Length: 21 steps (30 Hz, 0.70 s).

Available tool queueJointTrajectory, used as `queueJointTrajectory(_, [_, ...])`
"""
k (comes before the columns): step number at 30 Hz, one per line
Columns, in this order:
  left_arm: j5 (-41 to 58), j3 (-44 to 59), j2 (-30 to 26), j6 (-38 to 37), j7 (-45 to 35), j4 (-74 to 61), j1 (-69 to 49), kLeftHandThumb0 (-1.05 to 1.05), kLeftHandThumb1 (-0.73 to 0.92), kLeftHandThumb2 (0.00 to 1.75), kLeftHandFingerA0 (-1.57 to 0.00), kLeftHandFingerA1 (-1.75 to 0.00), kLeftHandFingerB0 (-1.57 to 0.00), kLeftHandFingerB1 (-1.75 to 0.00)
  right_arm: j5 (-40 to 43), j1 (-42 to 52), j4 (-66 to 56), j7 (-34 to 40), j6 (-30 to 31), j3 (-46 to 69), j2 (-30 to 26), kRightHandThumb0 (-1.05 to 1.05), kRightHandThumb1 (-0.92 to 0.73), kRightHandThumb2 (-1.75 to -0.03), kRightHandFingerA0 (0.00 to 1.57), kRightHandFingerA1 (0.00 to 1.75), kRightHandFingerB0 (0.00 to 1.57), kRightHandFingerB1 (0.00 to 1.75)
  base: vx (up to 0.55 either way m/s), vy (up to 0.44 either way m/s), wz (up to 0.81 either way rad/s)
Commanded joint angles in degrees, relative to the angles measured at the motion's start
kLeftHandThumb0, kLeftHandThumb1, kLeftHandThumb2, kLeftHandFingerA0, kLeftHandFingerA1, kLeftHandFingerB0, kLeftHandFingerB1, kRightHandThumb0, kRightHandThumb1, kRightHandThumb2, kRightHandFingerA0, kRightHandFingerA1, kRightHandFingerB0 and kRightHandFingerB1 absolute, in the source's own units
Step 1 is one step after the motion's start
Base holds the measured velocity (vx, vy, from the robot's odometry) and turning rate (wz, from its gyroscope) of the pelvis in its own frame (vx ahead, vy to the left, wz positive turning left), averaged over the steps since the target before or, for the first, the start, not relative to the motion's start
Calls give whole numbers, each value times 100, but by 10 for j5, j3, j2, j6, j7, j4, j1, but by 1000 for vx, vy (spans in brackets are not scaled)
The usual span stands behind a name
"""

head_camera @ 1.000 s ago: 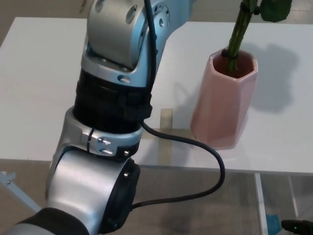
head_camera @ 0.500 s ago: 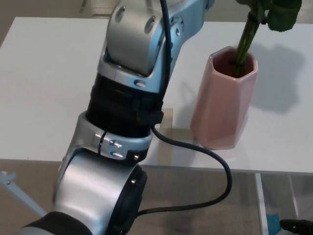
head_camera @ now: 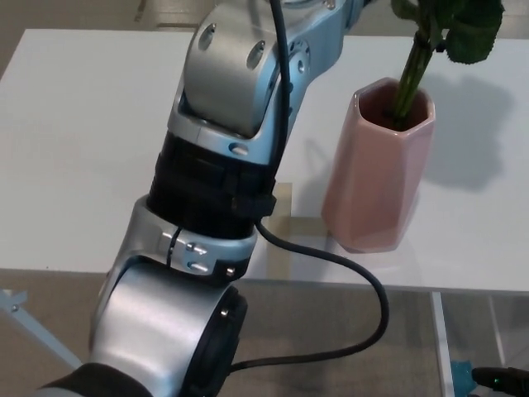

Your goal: Use the left hand to pick up the rose and then lift and insert it into the pink vase.

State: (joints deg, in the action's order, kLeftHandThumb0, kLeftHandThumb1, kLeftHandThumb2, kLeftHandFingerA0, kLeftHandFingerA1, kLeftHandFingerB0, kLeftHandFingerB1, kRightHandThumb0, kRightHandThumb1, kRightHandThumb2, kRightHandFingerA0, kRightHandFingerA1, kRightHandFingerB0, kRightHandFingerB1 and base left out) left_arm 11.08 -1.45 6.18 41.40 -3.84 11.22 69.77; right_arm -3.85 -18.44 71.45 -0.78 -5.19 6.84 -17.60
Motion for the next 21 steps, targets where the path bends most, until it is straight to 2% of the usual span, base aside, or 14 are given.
queueJointTrajectory(1, [-8,-6,10,-15,7,-11,-26,-17,84,65,-105,-132,-81,-89,2,4,1,-3,5,0,-4,-28,-65,-59,65,43,55,40,0,0,0])
queueJointTrajectory(16, [-19,-19,5,-34,-3,-19,-72,-18,82,67,-105,-134,-75,-91,3,3,2,-12,4,0,-6,-28,-66,-59,64,43,55,39,0,0,0])
queueJointTrajectory(21, [-19,-19,3,-30,-4,-17,-76,-17,85,65,-105,-129,-77,-90,2,4,3,-11,4,0,-6,-28,-65,-59,64,43,55,40,0,0,0])
